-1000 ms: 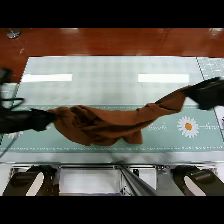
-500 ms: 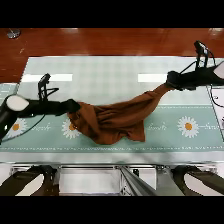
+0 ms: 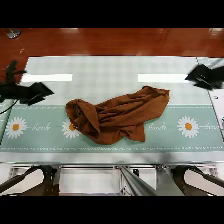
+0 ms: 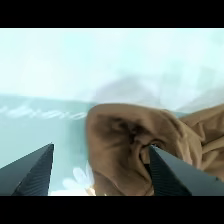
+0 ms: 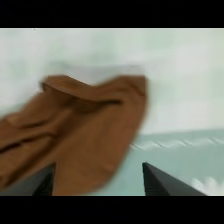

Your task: Fold the shirts.

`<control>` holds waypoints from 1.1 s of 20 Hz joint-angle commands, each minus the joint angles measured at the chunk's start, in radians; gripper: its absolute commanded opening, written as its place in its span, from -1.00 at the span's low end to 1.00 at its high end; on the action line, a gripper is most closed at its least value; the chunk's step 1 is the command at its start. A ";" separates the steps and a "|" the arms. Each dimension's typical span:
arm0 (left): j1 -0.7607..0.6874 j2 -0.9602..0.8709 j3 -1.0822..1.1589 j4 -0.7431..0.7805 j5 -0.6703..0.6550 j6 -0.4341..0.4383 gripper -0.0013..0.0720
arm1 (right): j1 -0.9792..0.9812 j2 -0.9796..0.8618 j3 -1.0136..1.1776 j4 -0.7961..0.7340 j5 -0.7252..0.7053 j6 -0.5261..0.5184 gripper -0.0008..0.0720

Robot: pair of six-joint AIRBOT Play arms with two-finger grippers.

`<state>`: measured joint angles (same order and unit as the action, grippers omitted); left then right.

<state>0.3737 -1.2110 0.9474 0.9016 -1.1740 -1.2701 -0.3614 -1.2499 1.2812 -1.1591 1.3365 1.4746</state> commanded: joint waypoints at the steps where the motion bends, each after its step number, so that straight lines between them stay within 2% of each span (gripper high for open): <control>1: 0.111 -0.003 -0.152 -0.299 -0.098 0.159 0.96 | -0.117 0.094 -0.173 -0.046 0.027 -0.021 0.72; 3: 0.053 -0.008 -0.277 -0.495 -0.093 0.303 0.96 | -0.109 0.151 -0.360 0.055 -0.048 -0.058 0.72; 5: -0.036 -0.024 -0.334 -0.596 -0.059 0.383 0.96 | -0.081 0.185 -0.518 0.150 -0.117 -0.100 0.72; 10: -0.286 -0.127 -0.297 -0.623 0.203 0.356 0.96 | 0.033 0.191 -0.700 0.164 -0.227 -0.093 0.71; 14: -0.402 -0.211 -0.196 -0.649 0.247 0.351 0.95 | 0.123 0.191 -0.715 0.163 -0.239 -0.063 0.72; 15: -0.418 -0.234 -0.172 -0.648 0.238 0.334 0.70 | 0.146 0.191 -0.715 0.163 -0.249 -0.054 0.72; 16: -0.423 -0.253 -0.151 -0.647 0.211 0.334 -0.37 | 0.167 0.191 -0.715 0.163 -0.260 -0.047 0.72; 17: -0.420 -0.271 -0.127 -0.648 0.176 0.338 -0.90 | 0.184 0.191 -0.715 0.163 -0.271 -0.037 0.72; 22: -0.358 -0.278 -0.017 -0.648 0.038 0.343 -0.90 | 0.236 0.190 -0.715 0.175 -0.370 0.037 0.72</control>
<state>-0.0071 -1.4769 0.8688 0.2592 -1.0569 -0.9287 -0.1616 -1.0595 0.5686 -0.9958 1.0325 1.4677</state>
